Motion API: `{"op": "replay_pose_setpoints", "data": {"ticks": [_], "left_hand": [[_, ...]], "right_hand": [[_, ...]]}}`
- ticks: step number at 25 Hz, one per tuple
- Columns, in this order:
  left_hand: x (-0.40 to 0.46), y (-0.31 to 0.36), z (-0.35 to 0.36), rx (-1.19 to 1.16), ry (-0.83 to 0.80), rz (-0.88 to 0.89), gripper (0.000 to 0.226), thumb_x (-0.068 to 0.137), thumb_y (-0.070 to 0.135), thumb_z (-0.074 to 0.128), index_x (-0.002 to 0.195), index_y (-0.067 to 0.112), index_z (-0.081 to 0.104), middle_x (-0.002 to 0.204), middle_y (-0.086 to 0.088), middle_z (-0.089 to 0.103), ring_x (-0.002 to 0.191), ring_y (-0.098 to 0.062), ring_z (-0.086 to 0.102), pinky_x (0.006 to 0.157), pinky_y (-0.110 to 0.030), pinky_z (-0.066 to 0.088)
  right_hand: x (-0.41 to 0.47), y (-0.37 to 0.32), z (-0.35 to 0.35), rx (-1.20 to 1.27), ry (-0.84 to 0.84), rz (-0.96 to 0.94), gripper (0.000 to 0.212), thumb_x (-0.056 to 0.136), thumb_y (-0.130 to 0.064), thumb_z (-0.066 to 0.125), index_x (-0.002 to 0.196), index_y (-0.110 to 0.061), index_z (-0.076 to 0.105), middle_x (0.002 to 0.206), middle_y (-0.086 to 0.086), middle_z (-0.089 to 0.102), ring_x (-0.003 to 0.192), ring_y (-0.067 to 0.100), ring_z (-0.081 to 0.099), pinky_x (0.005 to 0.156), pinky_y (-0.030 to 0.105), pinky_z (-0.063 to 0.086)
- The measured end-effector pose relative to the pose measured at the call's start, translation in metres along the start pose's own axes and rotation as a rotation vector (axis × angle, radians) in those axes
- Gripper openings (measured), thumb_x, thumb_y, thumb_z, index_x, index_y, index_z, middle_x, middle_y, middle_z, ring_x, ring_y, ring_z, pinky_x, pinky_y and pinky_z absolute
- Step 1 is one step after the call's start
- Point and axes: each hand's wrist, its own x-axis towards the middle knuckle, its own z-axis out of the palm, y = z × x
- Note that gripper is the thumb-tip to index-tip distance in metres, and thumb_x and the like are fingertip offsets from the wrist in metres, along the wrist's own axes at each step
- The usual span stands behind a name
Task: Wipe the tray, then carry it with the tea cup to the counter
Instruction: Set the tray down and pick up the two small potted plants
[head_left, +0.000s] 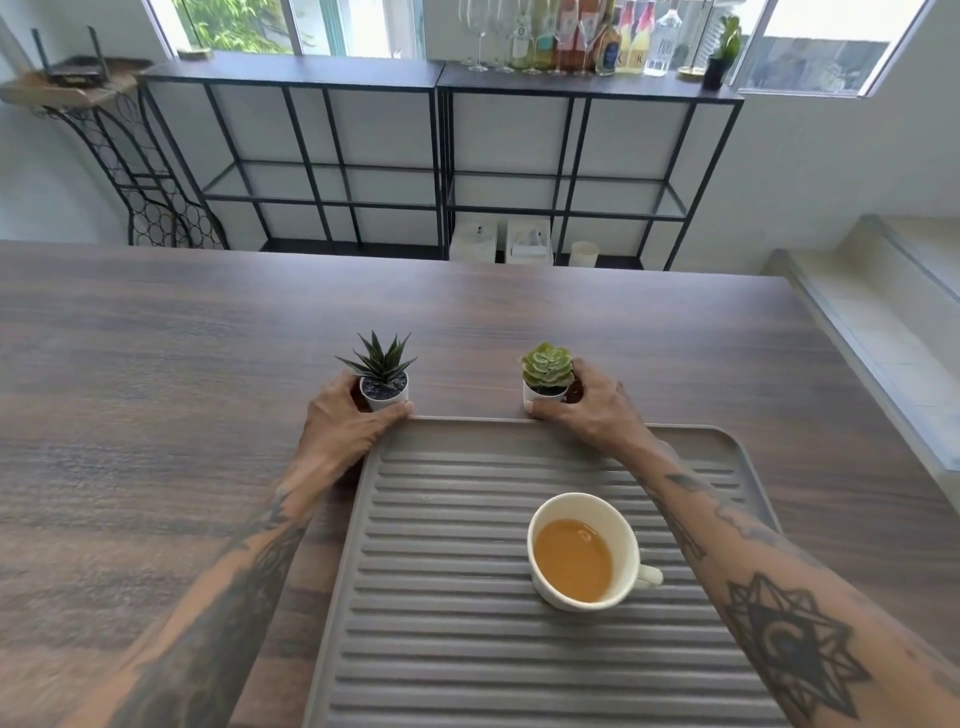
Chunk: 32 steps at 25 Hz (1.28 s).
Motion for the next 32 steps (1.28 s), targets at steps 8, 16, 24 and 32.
{"op": "replay_pose_setpoints", "data": {"ticks": [8, 16, 24, 32], "left_hand": [[0.003, 0.046, 0.007, -0.032, -0.047, 0.096, 0.040, 0.071, 0.029, 0.089, 0.107, 0.023, 0.072, 0.095, 0.009, 0.074, 0.082, -0.005, 0.069, 0.067, -0.011, 0.054], [-0.003, 0.180, 0.065, -0.026, -0.320, 0.311, 0.040, 0.073, 0.027, 0.087, 0.109, 0.026, 0.068, 0.099, 0.014, 0.070, 0.081, -0.003, 0.069, 0.053, -0.003, 0.044], [-0.045, 0.258, 0.193, -0.023, -0.653, 0.383, 0.043, 0.054, 0.024, 0.093, 0.092, 0.028, 0.074, 0.088, 0.010, 0.077, 0.080, -0.002, 0.071, 0.080, -0.031, 0.059], [-0.075, 0.258, 0.292, 0.148, -0.785, 0.360, 0.068, 0.043, 0.032, 0.087, 0.109, 0.022, 0.072, 0.097, -0.001, 0.076, 0.092, -0.021, 0.071, 0.089, -0.042, 0.058]], "right_hand": [[-0.012, -0.005, -0.021, 0.016, 0.112, -0.045, 0.047, 0.072, -0.042, 0.082, 0.111, -0.020, 0.065, 0.103, 0.003, 0.070, 0.093, 0.021, 0.064, 0.081, 0.034, 0.053], [-0.072, 0.017, -0.108, -0.008, 0.283, -0.055, 0.048, 0.072, -0.047, 0.080, 0.108, -0.020, 0.065, 0.102, 0.003, 0.067, 0.092, 0.020, 0.063, 0.081, 0.040, 0.057], [-0.139, 0.082, -0.173, -0.028, 0.463, 0.143, 0.041, 0.068, -0.044, 0.082, 0.099, -0.022, 0.066, 0.096, 0.002, 0.068, 0.087, 0.019, 0.062, 0.076, 0.036, 0.054], [-0.177, 0.138, -0.162, 0.057, 0.513, 0.215, 0.045, 0.066, -0.038, 0.083, 0.104, -0.020, 0.067, 0.095, -0.005, 0.069, 0.086, 0.011, 0.066, 0.074, 0.030, 0.057]]}}
